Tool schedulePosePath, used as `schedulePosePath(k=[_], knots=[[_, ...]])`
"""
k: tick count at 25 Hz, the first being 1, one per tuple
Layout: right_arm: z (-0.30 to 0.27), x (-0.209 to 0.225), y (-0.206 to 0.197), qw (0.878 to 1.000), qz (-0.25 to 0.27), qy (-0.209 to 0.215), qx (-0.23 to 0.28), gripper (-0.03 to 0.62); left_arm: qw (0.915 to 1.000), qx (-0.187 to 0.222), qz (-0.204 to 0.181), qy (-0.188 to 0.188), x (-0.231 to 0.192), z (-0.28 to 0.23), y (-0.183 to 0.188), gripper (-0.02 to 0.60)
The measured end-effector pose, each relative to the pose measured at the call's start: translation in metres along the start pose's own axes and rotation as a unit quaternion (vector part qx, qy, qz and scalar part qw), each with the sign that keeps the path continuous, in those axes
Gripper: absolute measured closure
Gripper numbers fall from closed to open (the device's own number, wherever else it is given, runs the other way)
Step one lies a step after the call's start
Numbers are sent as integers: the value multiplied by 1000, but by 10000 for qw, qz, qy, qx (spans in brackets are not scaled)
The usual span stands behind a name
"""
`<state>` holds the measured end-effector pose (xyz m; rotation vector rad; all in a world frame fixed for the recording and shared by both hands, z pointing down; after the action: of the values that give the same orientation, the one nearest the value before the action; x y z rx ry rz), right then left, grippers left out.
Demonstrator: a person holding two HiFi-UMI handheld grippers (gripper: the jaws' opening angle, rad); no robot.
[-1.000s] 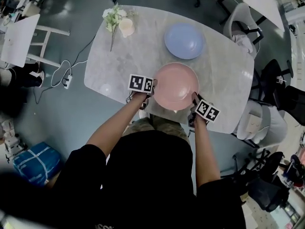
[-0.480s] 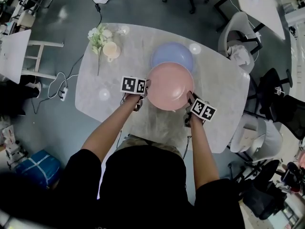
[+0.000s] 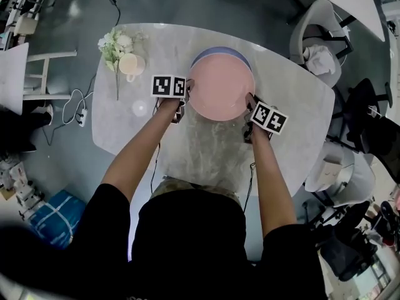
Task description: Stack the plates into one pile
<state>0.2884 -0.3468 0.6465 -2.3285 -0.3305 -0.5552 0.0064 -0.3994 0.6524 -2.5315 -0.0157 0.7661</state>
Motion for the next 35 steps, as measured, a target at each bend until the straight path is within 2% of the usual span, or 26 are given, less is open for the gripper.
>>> schedulePosePath(k=[15, 19, 21, 24, 25, 26, 28, 29, 35], knots=[[-31, 10, 14, 9998, 1, -166, -114, 548, 9992, 49, -323, 216, -3, -27, 21, 515], [-31, 12, 15, 9999, 126, -54, -26, 548, 9972, 92, -629, 401, 2, -30, 24, 507], [-31, 10, 13, 9995, 320, 25, -33, 546, 9960, 144, -735, 484, 3, -28, 23, 496], [-31, 3, 11, 9962, 860, 91, -114, 523, 9956, 215, -777, 480, 9, -28, 21, 423], [-31, 1, 12, 9951, 979, 77, -124, 497, 9941, 223, -940, 498, 13, -29, 22, 394], [-30, 0, 12, 9944, 1046, 49, -124, 431, 9908, 244, -1216, 549, 17, -29, 22, 356], [-28, -2, 12, 9944, 1052, 4, -75, 400, 9814, 354, -1762, 679, 24, -26, 24, 347], [-27, -2, 12, 9948, 1022, -2, -28, 395, 9787, 429, -1874, 714, 26, -24, 25, 346], [0, -5, 12, 9967, 794, 94, 169, 388, 9856, 701, -1432, 559, 31, 3, 24, 319]])
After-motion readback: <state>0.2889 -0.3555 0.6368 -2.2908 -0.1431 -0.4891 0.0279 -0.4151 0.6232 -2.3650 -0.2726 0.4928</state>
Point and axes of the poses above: the fingertips, and each gripper's own axes: z backward along the fingers, x to its right, y out of its top, the point moved 6 cm from there along z, backward along the fingers, and after that the axes turned 11 degrees about x, right-handed, at the moved point
